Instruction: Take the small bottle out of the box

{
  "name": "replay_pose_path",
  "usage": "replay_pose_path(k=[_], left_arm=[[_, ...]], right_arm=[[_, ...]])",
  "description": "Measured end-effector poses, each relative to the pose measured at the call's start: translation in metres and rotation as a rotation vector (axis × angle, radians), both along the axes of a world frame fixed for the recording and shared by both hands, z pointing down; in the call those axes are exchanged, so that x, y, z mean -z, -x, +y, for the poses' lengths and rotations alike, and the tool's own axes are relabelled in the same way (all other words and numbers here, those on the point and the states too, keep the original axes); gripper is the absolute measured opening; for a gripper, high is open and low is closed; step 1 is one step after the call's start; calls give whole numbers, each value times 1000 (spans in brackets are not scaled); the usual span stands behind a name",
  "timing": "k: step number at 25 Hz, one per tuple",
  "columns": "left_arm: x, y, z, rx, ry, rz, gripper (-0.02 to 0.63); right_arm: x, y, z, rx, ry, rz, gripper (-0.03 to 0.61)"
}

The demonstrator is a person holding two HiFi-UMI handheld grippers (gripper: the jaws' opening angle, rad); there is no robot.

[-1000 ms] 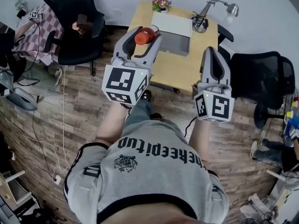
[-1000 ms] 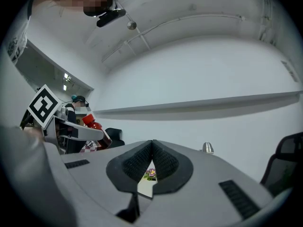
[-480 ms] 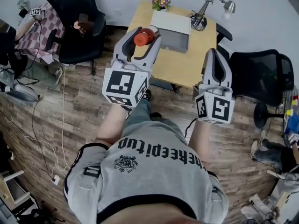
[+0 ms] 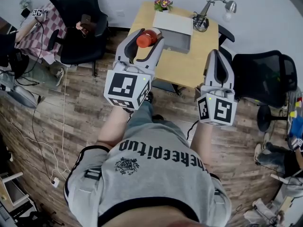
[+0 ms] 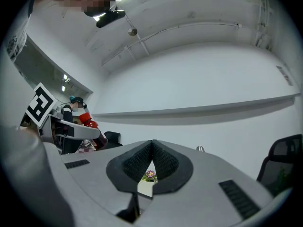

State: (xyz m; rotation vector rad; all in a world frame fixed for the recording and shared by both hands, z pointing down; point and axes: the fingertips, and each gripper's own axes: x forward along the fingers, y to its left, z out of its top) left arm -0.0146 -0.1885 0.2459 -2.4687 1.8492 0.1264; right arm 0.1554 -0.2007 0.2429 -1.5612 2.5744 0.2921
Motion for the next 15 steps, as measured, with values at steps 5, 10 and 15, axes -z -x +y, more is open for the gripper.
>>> replay_pose_path(k=[5, 10, 15], left_arm=[[4, -1, 3, 7, -9, -2, 222], [6, 0, 6, 13, -17, 1, 222], [6, 0, 4, 16, -17, 0, 222]], right_arm=[[2, 0, 2, 8, -4, 3, 2], [6, 3, 4, 22, -16, 4, 2], [7, 3, 3, 22, -20, 5, 2]])
